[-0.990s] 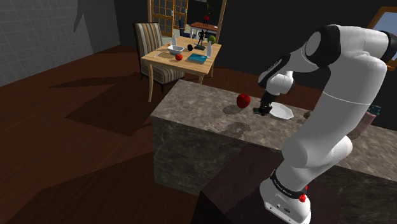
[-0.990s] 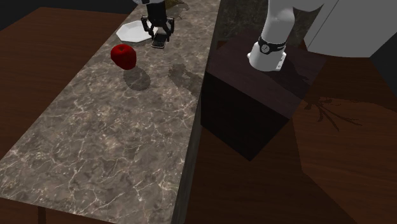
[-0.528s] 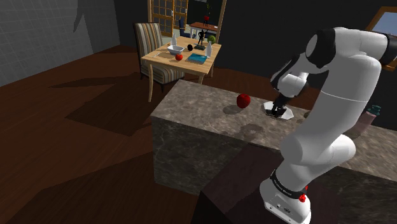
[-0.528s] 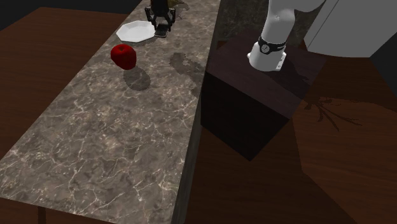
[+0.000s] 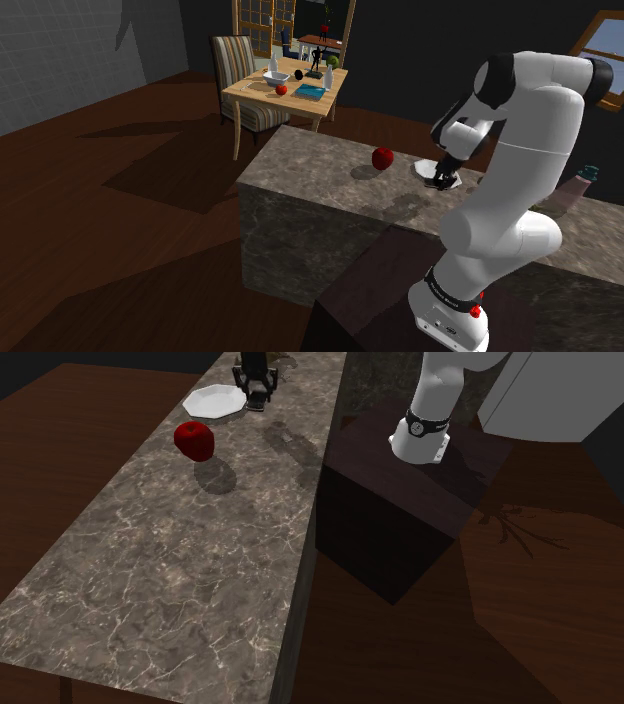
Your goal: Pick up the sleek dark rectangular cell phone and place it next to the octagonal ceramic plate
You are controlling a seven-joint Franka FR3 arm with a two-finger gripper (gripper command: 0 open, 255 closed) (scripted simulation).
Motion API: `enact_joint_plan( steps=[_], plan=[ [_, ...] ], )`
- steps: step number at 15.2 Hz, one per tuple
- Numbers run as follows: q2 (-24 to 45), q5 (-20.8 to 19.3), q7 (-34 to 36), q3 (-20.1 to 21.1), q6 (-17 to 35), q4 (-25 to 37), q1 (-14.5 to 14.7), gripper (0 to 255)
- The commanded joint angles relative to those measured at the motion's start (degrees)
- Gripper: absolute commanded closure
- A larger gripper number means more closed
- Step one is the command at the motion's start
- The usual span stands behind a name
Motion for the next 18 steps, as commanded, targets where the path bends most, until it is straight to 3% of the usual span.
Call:
enact_joint_plan(
  steps=[1, 8, 16, 17, 18],
  plan=[
    [1.29, 1.31, -1.03, 0.73, 1.24, -0.10, -0.57, 255],
    [6.22, 5.72, -4.30, 3.80, 5.10, 0.54, -2.84, 255],
    [6.21, 5.71, -4.29, 3.81, 5.10, 0.54, -2.86, 255],
    [6.21, 5.71, -4.29, 3.81, 5.10, 0.54, -2.86, 0],
    [6.21, 5.71, -4.29, 3.81, 5.10, 0.54, -2.86, 0]
  ],
)
